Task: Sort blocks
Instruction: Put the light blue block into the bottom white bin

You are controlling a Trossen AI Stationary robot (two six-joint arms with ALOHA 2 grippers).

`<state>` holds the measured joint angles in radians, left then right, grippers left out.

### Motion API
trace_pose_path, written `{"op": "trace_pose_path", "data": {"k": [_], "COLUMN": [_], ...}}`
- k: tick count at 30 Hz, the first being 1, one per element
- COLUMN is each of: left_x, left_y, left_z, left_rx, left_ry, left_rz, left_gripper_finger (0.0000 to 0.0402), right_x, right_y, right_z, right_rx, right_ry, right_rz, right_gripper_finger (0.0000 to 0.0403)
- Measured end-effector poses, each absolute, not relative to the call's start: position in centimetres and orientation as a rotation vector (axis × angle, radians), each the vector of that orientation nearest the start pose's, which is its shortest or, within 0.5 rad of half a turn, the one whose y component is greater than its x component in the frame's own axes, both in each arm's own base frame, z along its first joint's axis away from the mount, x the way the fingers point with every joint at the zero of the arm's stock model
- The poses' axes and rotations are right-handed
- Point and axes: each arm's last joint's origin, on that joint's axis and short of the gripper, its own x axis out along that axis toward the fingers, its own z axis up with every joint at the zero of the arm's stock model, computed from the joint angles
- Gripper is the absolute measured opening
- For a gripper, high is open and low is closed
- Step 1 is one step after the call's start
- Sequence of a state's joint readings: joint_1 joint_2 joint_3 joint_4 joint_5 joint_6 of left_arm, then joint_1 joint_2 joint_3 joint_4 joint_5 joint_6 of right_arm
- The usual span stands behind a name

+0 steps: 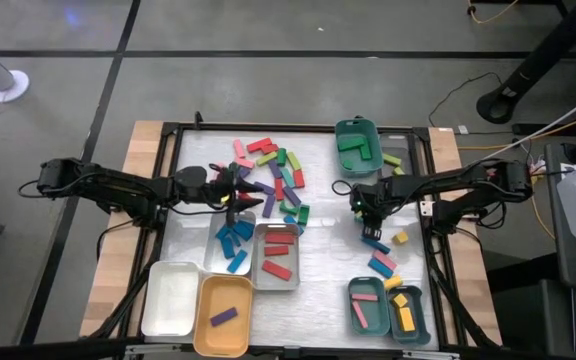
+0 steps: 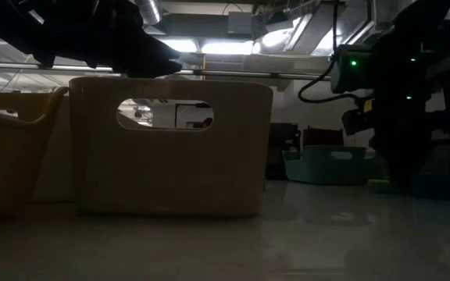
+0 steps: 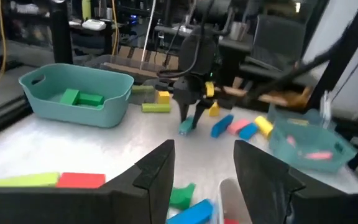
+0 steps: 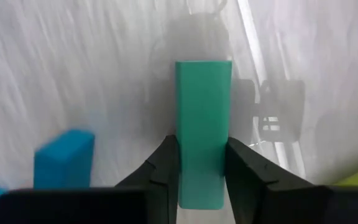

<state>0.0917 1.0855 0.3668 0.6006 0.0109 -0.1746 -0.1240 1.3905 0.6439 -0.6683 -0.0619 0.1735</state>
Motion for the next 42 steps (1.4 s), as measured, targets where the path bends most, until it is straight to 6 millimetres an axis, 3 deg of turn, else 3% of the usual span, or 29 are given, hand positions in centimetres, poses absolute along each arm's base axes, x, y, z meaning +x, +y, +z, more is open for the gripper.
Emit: {"op": "trace_pose_path", "data": {"k": [7, 15, 20, 24, 34, 42], "left_x": [21.6, 21.6, 21.8, 22.8, 28.1, 31.2], "left_y": [2.1, 2.4, 2.5, 2.6, 3.3, 3.8], "left_z": [22.4, 22.7, 22.6, 22.4, 22.6, 22.5], "left_rx": [-0.307, -0.522, -0.463, -0.465, -0.297, -0.268], "left_ry": [-0.052, -0.127, -0.131, -0.124, -0.064, -0.053], "left_rz": [0.102, 0.205, 0.241, 0.280, 0.387, 0.465], "left_gripper_finger": [0.0155, 0.0155, 0.0155, 0.0155, 0.0155, 0.0155], "right_x": [23.9, 28.1, 29.7, 30.2, 31.5, 32.4], "right_y": [-2.9, -3.6, -3.8, -3.8, -4.7, -4.9], "right_z": [16.7, 21.2, 24.2, 25.6, 25.1, 23.7], "right_rx": [0.132, -0.083, -0.187, -0.228, -0.279, -0.285], "right_ry": [1.142, 0.683, 0.400, 0.297, 0.262, 0.277], "right_rz": [-0.093, -0.088, -0.094, -0.111, -0.361, -0.397], "right_gripper_finger": [0.0099, 0.0105, 0.0106, 0.0106, 0.0107, 0.0108]}}
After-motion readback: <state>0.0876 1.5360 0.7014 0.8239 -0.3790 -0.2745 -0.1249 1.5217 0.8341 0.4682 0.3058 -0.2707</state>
